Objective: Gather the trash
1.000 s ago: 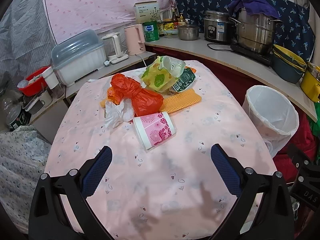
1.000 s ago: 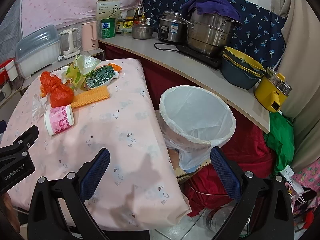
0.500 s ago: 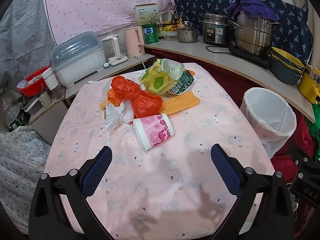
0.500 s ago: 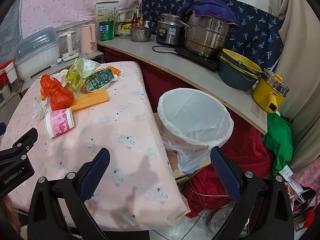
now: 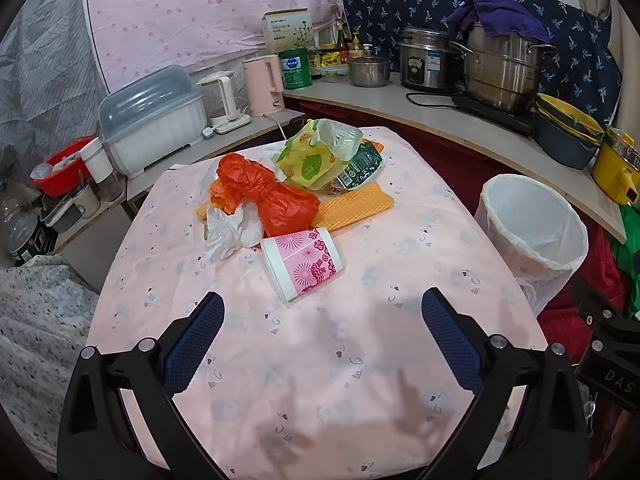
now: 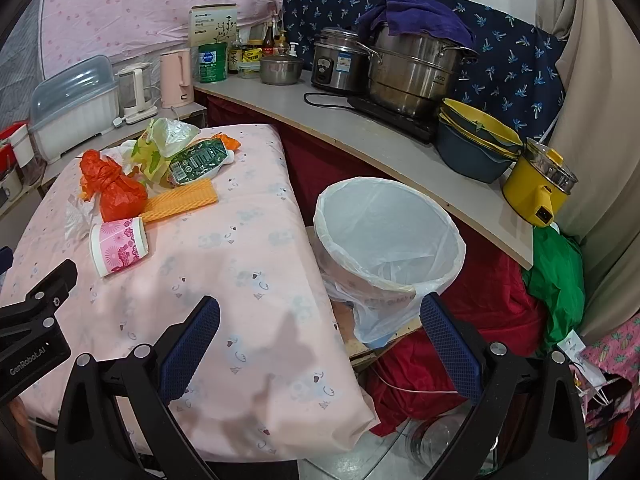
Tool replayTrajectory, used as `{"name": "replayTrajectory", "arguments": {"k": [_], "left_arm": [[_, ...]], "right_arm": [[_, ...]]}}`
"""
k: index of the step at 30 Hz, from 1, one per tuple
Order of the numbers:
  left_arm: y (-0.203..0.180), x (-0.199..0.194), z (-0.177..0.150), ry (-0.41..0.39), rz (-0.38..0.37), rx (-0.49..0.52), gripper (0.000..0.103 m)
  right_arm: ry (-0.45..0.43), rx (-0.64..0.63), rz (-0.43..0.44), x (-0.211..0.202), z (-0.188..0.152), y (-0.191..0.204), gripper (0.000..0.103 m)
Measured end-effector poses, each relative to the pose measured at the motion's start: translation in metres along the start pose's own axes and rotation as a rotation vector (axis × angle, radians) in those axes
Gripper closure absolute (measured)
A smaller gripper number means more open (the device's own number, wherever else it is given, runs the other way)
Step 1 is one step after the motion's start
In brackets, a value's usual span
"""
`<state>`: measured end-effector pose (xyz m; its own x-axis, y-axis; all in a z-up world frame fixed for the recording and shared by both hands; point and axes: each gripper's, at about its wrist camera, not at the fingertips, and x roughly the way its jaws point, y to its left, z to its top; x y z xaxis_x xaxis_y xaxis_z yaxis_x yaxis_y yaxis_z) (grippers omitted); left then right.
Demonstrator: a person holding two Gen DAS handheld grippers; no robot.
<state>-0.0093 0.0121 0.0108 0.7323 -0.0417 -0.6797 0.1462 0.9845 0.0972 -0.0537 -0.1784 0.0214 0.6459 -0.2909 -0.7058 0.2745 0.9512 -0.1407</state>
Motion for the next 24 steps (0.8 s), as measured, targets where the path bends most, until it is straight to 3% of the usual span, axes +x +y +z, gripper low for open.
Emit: {"name": "replayTrajectory", "arguments": {"k": [24], "left_arm": [[0.0000,-0.0008,0.0000,-0.003,-0.001,0.002,0.008]], "right_arm": [[-0.003,0.002,-0.001,-0.0008,0.0016,0.0000,0.007]]}}
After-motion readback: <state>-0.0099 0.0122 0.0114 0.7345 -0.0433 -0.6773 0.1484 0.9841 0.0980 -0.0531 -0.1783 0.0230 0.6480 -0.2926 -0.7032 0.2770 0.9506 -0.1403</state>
